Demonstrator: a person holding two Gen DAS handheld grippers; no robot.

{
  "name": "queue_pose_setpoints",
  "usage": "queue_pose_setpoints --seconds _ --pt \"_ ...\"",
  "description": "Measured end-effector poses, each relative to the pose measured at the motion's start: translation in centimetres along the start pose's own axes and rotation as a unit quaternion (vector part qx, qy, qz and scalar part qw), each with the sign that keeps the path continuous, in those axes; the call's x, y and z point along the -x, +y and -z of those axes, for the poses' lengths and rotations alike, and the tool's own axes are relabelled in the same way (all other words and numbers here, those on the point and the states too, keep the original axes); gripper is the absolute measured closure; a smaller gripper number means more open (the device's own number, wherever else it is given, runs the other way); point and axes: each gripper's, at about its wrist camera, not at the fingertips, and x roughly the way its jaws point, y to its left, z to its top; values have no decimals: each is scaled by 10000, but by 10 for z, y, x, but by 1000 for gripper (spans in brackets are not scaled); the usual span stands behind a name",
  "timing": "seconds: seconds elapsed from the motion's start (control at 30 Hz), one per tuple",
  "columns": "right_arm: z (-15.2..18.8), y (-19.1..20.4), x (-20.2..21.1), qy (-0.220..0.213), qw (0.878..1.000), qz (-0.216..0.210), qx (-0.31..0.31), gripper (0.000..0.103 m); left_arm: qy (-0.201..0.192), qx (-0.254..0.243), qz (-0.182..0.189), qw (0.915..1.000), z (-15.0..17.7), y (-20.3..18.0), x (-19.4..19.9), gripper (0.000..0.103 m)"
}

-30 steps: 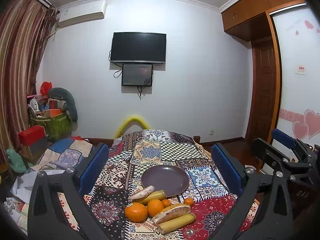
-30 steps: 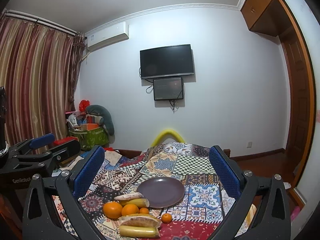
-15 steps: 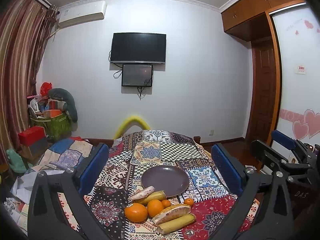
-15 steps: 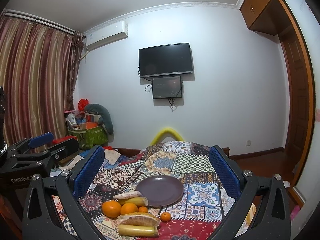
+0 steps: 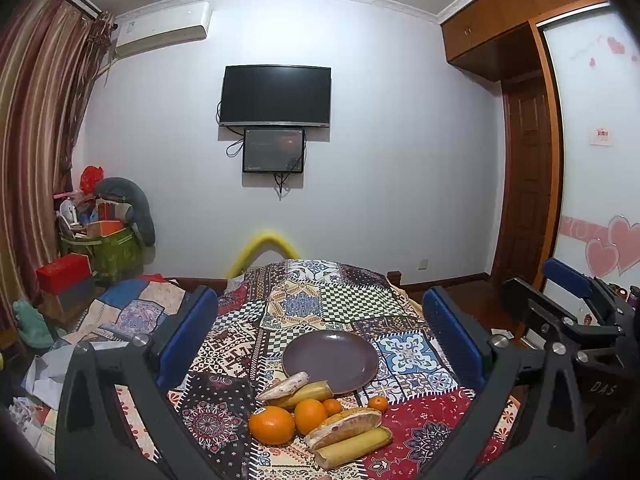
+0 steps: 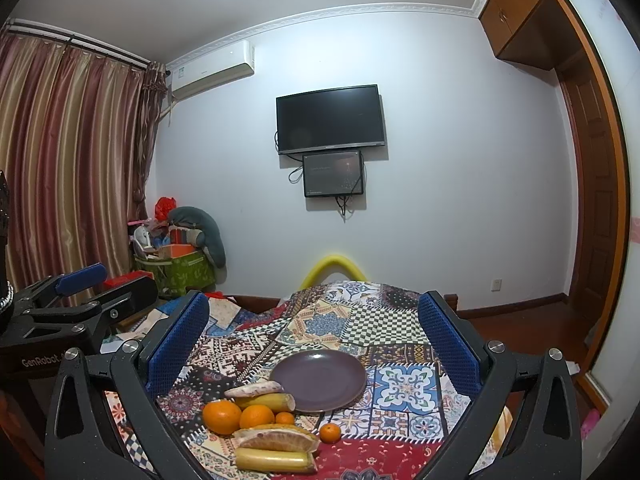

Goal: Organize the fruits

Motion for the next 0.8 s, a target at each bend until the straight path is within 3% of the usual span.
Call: queue_pose_setpoints --seconds 0.8 --pt "1 -3 0 23 10000 10 -26 0 -22 -22 -49 10000 3 2 -2 0"
